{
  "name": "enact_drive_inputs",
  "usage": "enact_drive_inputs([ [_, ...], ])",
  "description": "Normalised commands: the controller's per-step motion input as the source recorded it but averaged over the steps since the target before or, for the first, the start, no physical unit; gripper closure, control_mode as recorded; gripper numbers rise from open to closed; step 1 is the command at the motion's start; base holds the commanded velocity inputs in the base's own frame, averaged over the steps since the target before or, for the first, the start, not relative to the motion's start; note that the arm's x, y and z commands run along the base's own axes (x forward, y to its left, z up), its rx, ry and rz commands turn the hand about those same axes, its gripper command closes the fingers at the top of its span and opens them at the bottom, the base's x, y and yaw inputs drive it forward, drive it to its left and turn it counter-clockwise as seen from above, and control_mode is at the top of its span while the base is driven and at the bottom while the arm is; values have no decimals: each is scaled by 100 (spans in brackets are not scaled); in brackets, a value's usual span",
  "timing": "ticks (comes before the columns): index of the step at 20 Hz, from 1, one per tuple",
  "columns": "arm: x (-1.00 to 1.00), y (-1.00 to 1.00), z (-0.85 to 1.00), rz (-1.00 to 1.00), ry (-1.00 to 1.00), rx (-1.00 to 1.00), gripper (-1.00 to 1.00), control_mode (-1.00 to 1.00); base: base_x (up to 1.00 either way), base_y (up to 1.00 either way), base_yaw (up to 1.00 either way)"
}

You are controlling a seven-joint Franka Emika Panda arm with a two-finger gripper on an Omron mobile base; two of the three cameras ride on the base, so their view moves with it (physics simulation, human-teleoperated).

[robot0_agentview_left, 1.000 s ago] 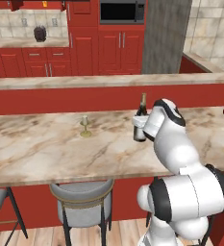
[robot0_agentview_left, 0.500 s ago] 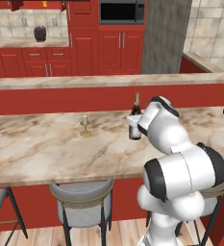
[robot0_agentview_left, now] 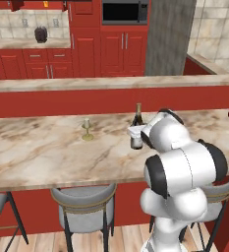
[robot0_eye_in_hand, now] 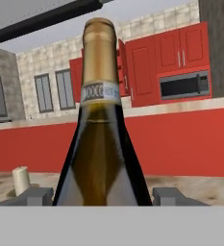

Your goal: Open the cabinet directly in front. Then move the wine and the cup to the dining counter with the candle on it.

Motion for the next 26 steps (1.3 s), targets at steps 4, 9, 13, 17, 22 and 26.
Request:
enact_drive_inputs([
  [4,7,0,-26,0,-9,0,100,-100,0,0,0],
  [9,4,0,-29,0,-10,0,100,-100,0,0,0],
  [13,3,0,-25,0,-8,0,100,-100,0,0,0],
  [17,1,0,-8,0,-5,0,100,-100,0,0,0],
  [22,0,0,0,0,0,0,100,-100,0,0,0],
  [26,8,0,0,0,0,0,100,-100,0,0,0],
])
